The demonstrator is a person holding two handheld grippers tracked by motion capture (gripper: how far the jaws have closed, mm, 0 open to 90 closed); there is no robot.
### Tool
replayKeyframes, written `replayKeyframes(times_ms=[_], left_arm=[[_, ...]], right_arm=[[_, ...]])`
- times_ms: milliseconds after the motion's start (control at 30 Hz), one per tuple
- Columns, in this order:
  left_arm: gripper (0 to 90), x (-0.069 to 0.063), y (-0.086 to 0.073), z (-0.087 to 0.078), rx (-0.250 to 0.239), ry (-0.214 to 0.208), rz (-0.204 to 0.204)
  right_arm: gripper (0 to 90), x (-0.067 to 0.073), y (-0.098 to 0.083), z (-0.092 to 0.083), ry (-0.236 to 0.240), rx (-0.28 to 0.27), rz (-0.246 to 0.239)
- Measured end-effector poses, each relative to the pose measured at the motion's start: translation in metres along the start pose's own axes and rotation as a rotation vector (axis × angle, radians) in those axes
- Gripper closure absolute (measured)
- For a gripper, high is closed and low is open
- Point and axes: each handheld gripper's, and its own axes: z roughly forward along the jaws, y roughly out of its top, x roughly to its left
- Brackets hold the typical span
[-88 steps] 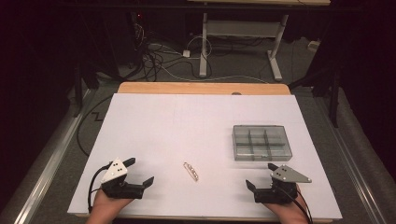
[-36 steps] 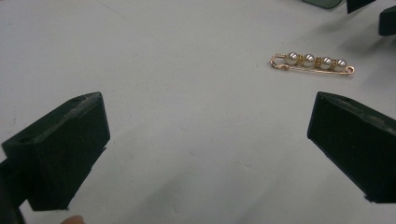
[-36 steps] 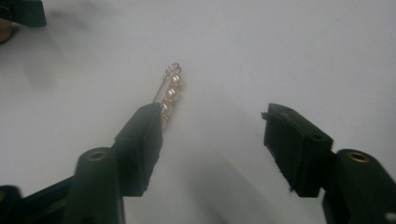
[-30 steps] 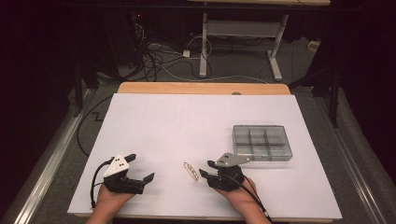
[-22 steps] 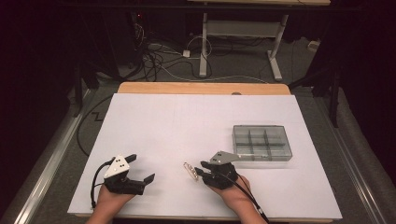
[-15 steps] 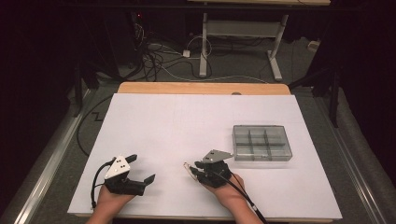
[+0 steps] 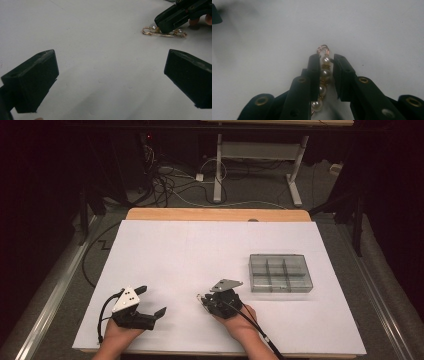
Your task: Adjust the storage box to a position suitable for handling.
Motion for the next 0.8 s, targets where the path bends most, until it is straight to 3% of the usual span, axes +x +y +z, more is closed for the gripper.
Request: replayKeyframes(times_ms=[300,433,600,800], left_arm=[[0.0,0.000,0.000,0.000,-0.001,0.000,0.000],[0.0,0.000,0.000,0.000,-0.004,0.000,-0.002],[0.0,0.000,0.000,-0.001,-0.006,0.000,-0.002],[0.0,0.000,0.000,-0.001,-0.007,0.000,-0.004]], right_arm=[[80.1,0.003,-0.001,0.002,-0.020,0.010,-0.028],[80.4,0.002,-0.001,0.001,-0.012,0.000,-0.019],[80.5,-0.001,0.003,-0.014,0.014,-0.058,-0.005],[80.5,-0.001,0.001,-0.027,0.024,-0.076,-0.018]])
